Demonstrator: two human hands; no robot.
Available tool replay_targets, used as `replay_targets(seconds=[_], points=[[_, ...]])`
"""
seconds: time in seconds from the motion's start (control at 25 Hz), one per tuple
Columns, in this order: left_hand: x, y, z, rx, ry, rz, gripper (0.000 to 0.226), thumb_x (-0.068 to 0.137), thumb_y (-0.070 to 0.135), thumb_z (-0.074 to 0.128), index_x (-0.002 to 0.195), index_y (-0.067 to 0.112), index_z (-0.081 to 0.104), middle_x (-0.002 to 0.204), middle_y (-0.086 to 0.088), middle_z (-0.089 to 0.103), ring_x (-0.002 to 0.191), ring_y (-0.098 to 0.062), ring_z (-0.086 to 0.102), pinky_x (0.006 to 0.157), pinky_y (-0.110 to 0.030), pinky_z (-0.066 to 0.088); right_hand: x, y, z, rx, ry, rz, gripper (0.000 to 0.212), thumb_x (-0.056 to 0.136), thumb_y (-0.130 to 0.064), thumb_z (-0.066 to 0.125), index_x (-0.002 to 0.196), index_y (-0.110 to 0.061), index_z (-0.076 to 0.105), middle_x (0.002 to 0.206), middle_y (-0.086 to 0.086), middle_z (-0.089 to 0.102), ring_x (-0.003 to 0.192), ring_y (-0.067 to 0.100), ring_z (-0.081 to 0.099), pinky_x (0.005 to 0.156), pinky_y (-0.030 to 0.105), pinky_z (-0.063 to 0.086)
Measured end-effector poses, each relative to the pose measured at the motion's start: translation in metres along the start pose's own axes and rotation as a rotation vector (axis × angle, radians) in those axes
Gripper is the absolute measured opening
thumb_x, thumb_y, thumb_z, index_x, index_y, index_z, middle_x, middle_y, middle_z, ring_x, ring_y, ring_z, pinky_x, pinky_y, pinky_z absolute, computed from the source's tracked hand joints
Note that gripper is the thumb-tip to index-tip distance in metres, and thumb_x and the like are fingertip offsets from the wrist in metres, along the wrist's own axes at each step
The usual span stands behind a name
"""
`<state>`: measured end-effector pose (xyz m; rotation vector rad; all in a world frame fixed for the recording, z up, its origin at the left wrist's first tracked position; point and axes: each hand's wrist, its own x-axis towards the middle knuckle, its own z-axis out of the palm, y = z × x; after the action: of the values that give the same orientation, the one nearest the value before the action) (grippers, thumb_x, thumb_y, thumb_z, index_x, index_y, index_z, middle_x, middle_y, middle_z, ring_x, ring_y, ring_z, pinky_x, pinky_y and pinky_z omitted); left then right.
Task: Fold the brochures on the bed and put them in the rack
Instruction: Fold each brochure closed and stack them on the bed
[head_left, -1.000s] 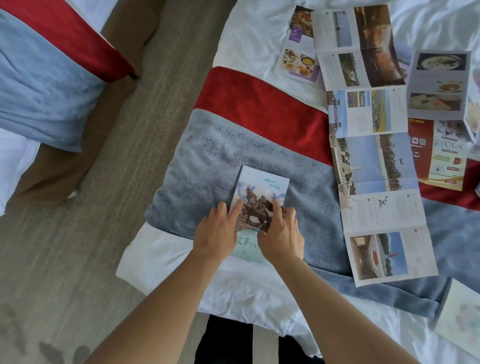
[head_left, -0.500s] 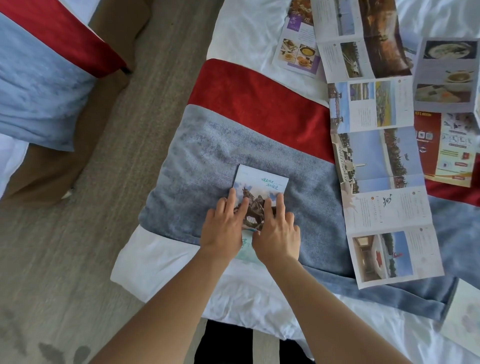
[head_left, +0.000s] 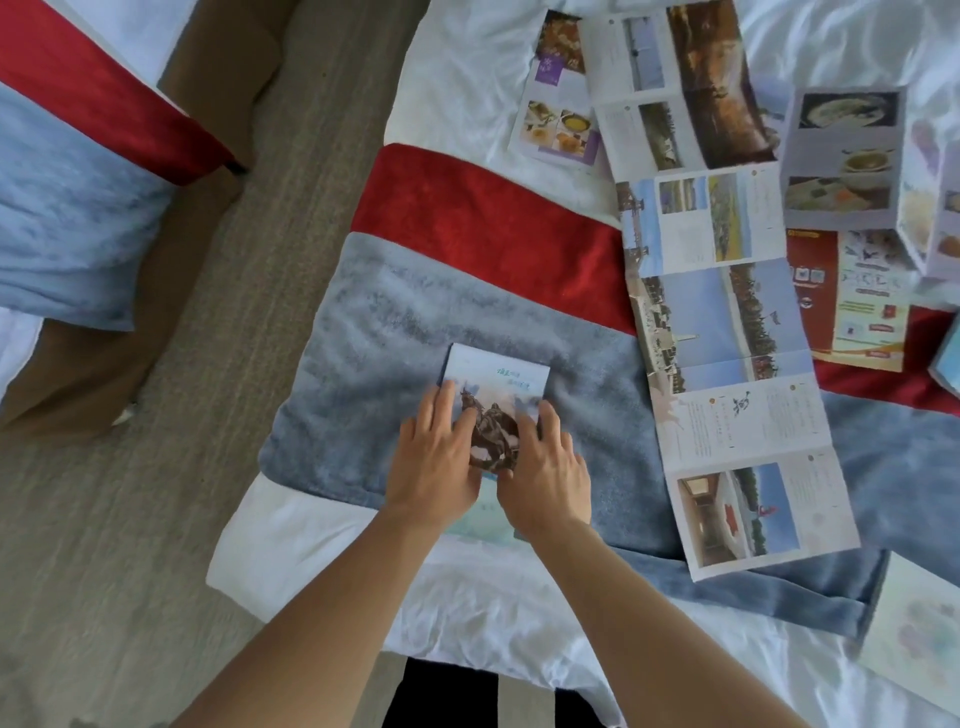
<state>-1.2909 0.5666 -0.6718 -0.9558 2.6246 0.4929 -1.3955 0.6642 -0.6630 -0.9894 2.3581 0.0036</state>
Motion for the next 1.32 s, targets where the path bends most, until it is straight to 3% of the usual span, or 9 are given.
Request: replay_targets(seconds=[0.2, 0.4, 0.52, 0.72, 0.84, 0.96, 1.08, 1.32], points=[[0.027, 0.064, -0.013, -0.113, -0.011, 0.042, 0.051, 0.085, 0.039, 0.062, 0.131, 0.019, 0.051, 0.141, -0.004, 0.041, 0.132, -0.027, 0.040, 0.109, -0.042, 0.031, -0.005, 0.054, -0.030, 0.037, 0.071, 0.006, 0.063, 0.090, -0.032, 0.065, 0.146, -0.021, 0.038, 0.155, 0.006, 0.030, 0.131, 0.028, 0.045, 0.096, 0.039, 0.044], [0.044, 0.130, -0.004, -0.317, -0.127, 0.106, 0.053, 0.090, 0.035, 0.064, 0.138, 0.019, 0.047, 0.134, -0.002, 0.054, 0.122, -0.024, 0.053, 0.093, -0.040, 0.047, -0.004, 0.128, -0.058, 0.039, 0.143, 0.084, 0.070, 0.087, -0.033, 0.066, 0.147, -0.021, 0.033, 0.166, 0.010, 0.012, 0.141, 0.029, 0.029, 0.103, 0.045, 0.040], [0.045, 0.171, 0.007, -0.384, -0.181, 0.013, 0.051, 0.089, 0.036, 0.064, 0.137, 0.025, 0.048, 0.127, 0.000, 0.062, 0.117, -0.023, 0.059, 0.089, -0.041, 0.052, -0.004, 0.178, -0.068, 0.023, 0.130, 0.137, 0.071, 0.090, -0.038, 0.062, 0.152, -0.023, 0.029, 0.167, 0.009, 0.009, 0.148, 0.030, 0.019, 0.111, 0.046, 0.033], [0.041, 0.226, 0.023, -0.255, -0.142, 0.070, 0.054, 0.087, 0.029, 0.065, 0.138, 0.023, 0.047, 0.120, -0.003, 0.051, 0.112, -0.026, 0.053, 0.078, -0.039, 0.052, -0.008, 0.246, -0.084, 0.039, 0.100, 0.144, 0.070, 0.093, -0.037, 0.059, 0.153, -0.026, 0.025, 0.166, 0.008, 0.012, 0.149, 0.029, 0.014, 0.115, 0.049, 0.027], [0.039, 0.247, 0.025, -0.232, -0.225, -0.083, 0.063, 0.092, 0.031, 0.060, 0.148, 0.030, 0.032, 0.126, -0.004, 0.055, 0.112, -0.026, 0.056, 0.078, -0.038, 0.053, -0.007, 0.276, -0.088, 0.025, 0.053, 0.160, 0.069, 0.095, -0.036, 0.056, 0.154, -0.027, 0.022, 0.167, 0.008, 0.010, 0.150, 0.032, 0.014, 0.118, 0.052, 0.023], [0.034, 0.256, 0.028, -0.272, -0.334, -0.145, 0.072, 0.097, 0.030, 0.053, 0.156, 0.036, 0.012, 0.131, -0.004, 0.058, 0.110, -0.025, 0.061, 0.082, -0.040, 0.055, -0.007, 0.296, -0.087, 0.020, 0.019, 0.207, 0.071, 0.092, -0.031, 0.059, 0.152, -0.028, 0.021, 0.164, 0.009, 0.013, 0.145, 0.034, 0.022, 0.116, 0.052, 0.029], [0.027, 0.261, 0.030, -0.341, -0.333, -0.163, 0.074, 0.098, 0.028, 0.051, 0.156, 0.038, 0.007, 0.134, -0.006, 0.053, 0.109, -0.025, 0.060, 0.083, -0.041, 0.055, -0.008, 0.303, -0.084, 0.002, 0.030, 0.245, 0.076, 0.088, -0.032, 0.062, 0.150, -0.028, 0.019, 0.161, 0.008, 0.016, 0.141, 0.034, 0.028, 0.111, 0.052, 0.035], [0.014, 0.258, 0.036, -0.469, -0.276, -0.128, 0.088, 0.089, -0.003, 0.052, 0.158, 0.034, 0.012, 0.118, -0.003, 0.038, 0.086, -0.016, 0.049, 0.071, -0.026, 0.048, -0.013, 0.309, -0.073, 0.046, 0.080, 0.303, 0.078, 0.082, -0.030, 0.069, 0.145, -0.026, 0.023, 0.156, 0.009, 0.026, 0.132, 0.036, 0.039, 0.107, 0.053, 0.038]])
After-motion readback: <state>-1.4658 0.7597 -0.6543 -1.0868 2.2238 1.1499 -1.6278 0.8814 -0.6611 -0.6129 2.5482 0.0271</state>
